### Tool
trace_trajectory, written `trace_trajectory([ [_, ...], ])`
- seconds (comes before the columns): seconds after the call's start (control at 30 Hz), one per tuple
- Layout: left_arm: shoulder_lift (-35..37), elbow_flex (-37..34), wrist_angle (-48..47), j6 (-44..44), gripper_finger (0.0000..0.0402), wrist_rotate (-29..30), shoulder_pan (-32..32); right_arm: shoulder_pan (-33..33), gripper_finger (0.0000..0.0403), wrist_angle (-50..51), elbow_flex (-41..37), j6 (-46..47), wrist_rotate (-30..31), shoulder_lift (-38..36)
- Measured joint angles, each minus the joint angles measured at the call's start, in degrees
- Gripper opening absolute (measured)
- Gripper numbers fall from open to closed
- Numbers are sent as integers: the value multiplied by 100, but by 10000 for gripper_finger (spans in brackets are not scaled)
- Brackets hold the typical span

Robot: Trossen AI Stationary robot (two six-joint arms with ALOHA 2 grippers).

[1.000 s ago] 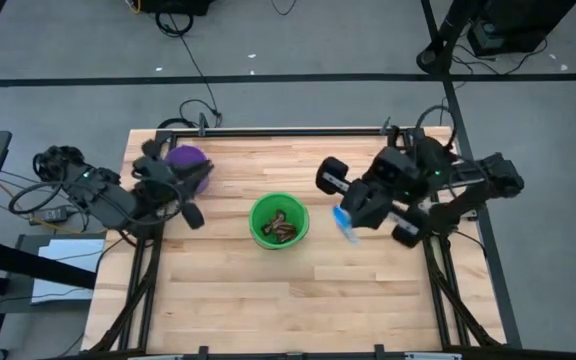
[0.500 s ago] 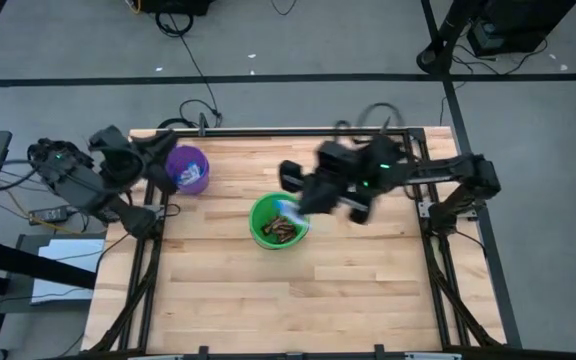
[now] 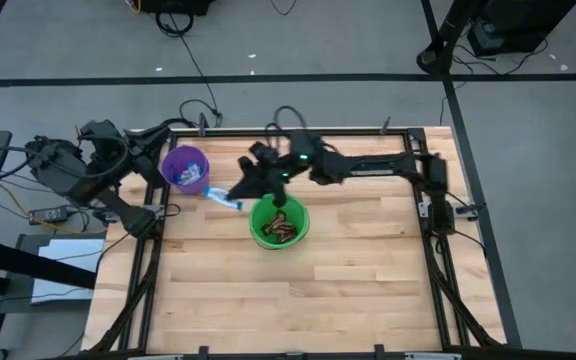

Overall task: Sort candy by brand, put in halloween buckets
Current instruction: Put the white chocolate bar into the violet bucket

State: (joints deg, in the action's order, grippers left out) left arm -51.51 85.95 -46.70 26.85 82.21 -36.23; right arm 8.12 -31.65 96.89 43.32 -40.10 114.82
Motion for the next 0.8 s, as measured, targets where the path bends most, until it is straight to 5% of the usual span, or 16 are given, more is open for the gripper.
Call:
trace_trajectory([
  [0.2, -56, 0, 8, 214, 46, -2, 0, 21, 3, 1867, 1990, -1170, -271, 1115],
  [0.43, -49, 0, 9, 208, 46, -1, 0, 273, 3, 2543, 3808, -1310, -420, 2300],
  [0.63, -100, 0, 7, 214, 47, -240, 0, 616, 3, 2621, 3542, -1323, -466, 2407],
  [0.8, -203, 0, 2, 229, 47, -286, 0, 721, 3, 3422, 3553, -2765, 87, 2337],
])
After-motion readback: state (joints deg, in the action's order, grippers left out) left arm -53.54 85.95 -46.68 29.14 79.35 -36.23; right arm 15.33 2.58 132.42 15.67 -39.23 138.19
